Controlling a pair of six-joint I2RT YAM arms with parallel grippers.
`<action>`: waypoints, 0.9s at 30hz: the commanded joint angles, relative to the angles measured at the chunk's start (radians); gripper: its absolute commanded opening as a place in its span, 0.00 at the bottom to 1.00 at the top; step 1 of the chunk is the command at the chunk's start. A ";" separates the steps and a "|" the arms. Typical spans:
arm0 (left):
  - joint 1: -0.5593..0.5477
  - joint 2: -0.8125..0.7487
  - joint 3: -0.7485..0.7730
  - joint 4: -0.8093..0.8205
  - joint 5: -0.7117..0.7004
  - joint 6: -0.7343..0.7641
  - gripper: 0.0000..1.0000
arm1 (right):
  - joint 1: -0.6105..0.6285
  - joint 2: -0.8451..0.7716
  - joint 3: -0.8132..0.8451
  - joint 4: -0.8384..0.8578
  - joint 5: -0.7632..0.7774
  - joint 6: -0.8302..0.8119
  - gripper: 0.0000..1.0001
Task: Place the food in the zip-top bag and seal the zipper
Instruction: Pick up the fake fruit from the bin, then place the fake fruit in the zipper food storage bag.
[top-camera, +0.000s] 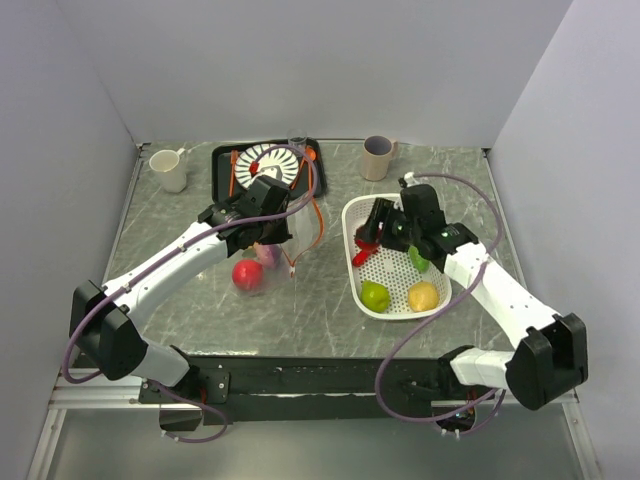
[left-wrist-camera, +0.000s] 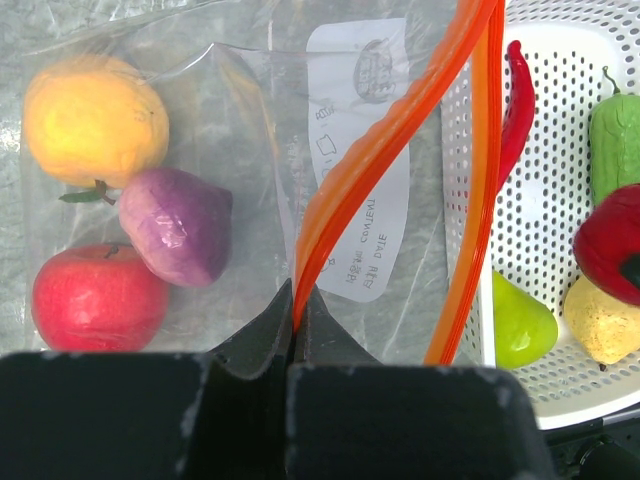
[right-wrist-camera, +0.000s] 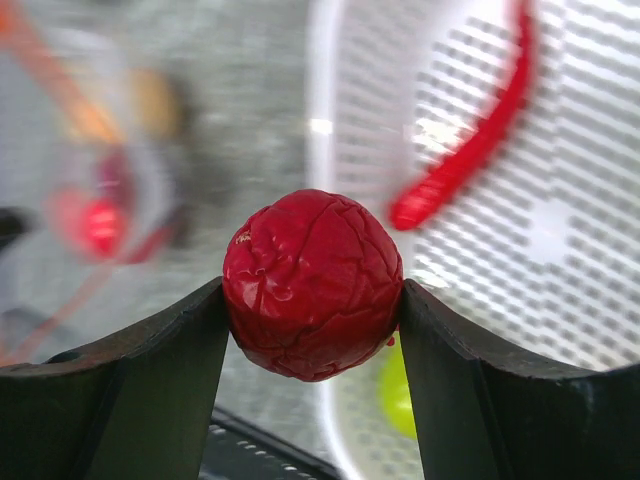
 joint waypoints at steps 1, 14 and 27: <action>-0.005 0.002 -0.001 0.018 0.015 0.000 0.01 | 0.053 -0.016 0.112 0.127 -0.115 0.052 0.51; -0.006 0.019 -0.014 0.065 0.104 0.007 0.01 | 0.172 0.224 0.332 0.172 -0.192 0.073 0.54; -0.006 -0.012 -0.008 0.054 0.079 0.004 0.01 | 0.220 0.350 0.425 0.051 -0.115 0.004 0.73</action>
